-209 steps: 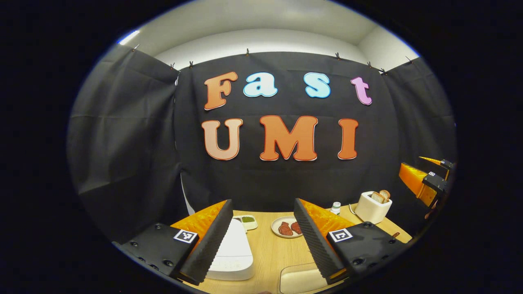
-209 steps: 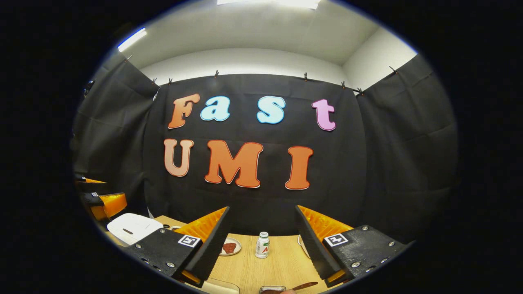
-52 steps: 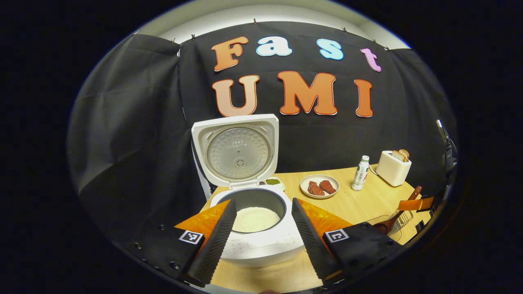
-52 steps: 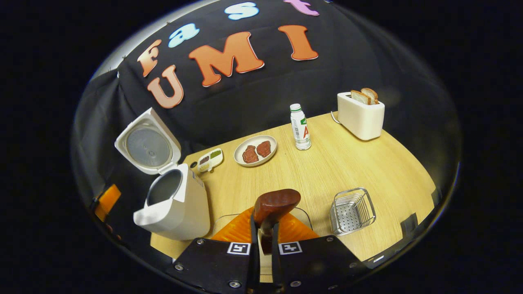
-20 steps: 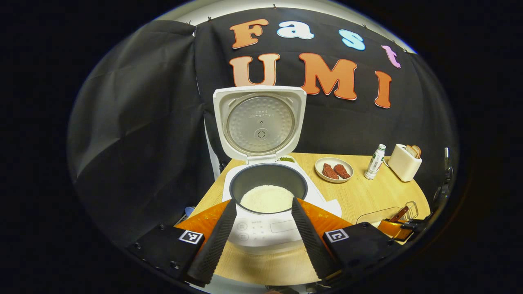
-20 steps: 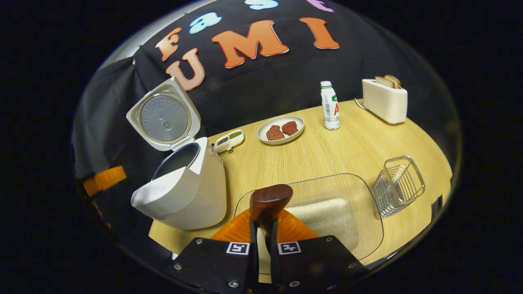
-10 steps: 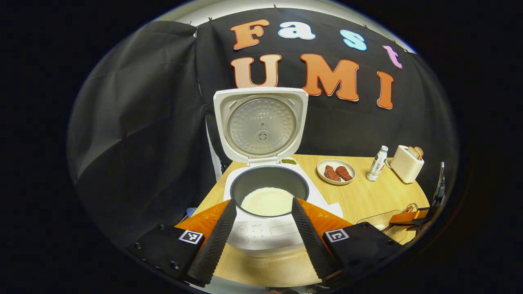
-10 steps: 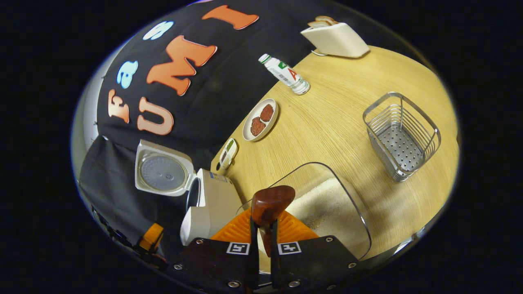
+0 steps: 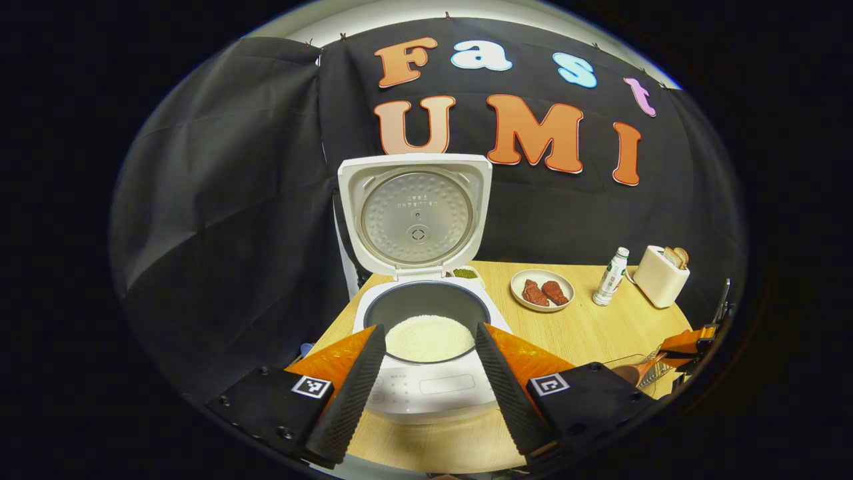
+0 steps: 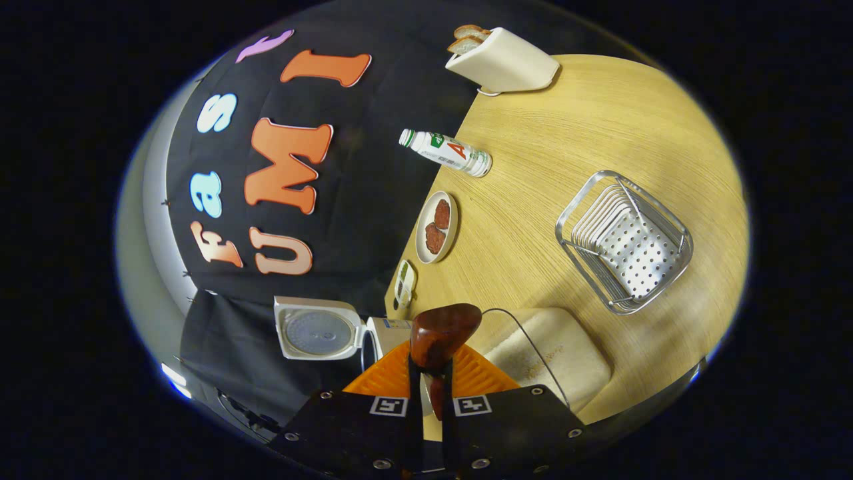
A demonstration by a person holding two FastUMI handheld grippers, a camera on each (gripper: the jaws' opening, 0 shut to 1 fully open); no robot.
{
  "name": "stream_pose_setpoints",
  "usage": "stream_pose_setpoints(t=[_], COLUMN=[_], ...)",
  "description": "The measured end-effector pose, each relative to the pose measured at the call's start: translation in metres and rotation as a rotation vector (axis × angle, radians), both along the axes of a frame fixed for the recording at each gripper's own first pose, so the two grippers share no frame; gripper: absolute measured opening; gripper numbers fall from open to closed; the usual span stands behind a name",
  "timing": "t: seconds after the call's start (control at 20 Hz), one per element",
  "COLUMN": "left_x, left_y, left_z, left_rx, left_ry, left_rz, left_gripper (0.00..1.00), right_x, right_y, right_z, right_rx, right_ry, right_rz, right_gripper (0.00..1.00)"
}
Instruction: Close the left gripper, press the button to open the rice cooker; take a wooden spoon from the chopstick holder with the right hand, scoop a spoonful of rice and pour it into the rice cooker, then put the wooden spoon back into the chopstick holder.
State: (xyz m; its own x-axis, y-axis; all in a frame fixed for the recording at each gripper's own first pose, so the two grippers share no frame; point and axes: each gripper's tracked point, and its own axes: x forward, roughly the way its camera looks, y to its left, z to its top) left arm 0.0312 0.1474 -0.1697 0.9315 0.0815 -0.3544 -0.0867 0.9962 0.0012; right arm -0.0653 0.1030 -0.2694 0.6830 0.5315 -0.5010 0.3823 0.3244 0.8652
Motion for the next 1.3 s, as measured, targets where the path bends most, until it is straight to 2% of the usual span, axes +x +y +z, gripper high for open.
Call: stream_pose_setpoints(t=[0.05, 0.1, 0.25, 0.3, 0.4, 0.5, 0.7, 1.05, 1.3], left_x=[0.000, 0.001, 0.002, 0.002, -0.001, -0.003, -0.021, -0.066, -0.097], left_y=[0.000, 0.003, 0.013, 0.017, 0.027, 0.042, 0.068, 0.113, 0.154], left_z=[0.002, 0.004, 0.009, 0.011, 0.017, 0.021, 0.035, 0.034, 0.027], left_rx=[0.003, 0.011, 0.018, 0.014, -0.006, -0.017, 0.027, 0.097, 0.152], left_ry=[-0.005, -0.014, -0.036, -0.044, -0.064, -0.086, -0.161, -0.207, -0.205], left_rz=[0.007, 0.020, 0.049, 0.058, 0.079, 0.122, 0.168, 0.262, 0.352], left_gripper=[0.93, 0.89, 0.89, 0.93, 0.89, 0.99, 1.00, 0.99, 1.00], right_x=[0.003, 0.008, 0.025, 0.033, 0.046, 0.061, 0.081, 0.123, 0.151], right_y=[-0.002, -0.002, 0.007, 0.013, 0.028, 0.047, 0.092, 0.171, 0.219], right_z=[0.006, 0.013, 0.036, 0.046, 0.069, 0.085, 0.117, 0.115, 0.124], right_rx=[0.029, 0.056, 0.112, 0.137, 0.190, 0.215, 0.249, 0.208, 0.072], right_ry=[-0.005, -0.010, -0.043, -0.057, -0.084, -0.101, -0.126, -0.066, -0.124], right_rz=[-0.018, -0.027, -0.034, -0.036, -0.035, -0.027, 0.026, 0.117, 0.186], right_gripper=[0.11, 0.11, 0.11, 0.11, 0.11, 0.11, 0.11, 0.11, 0.11])
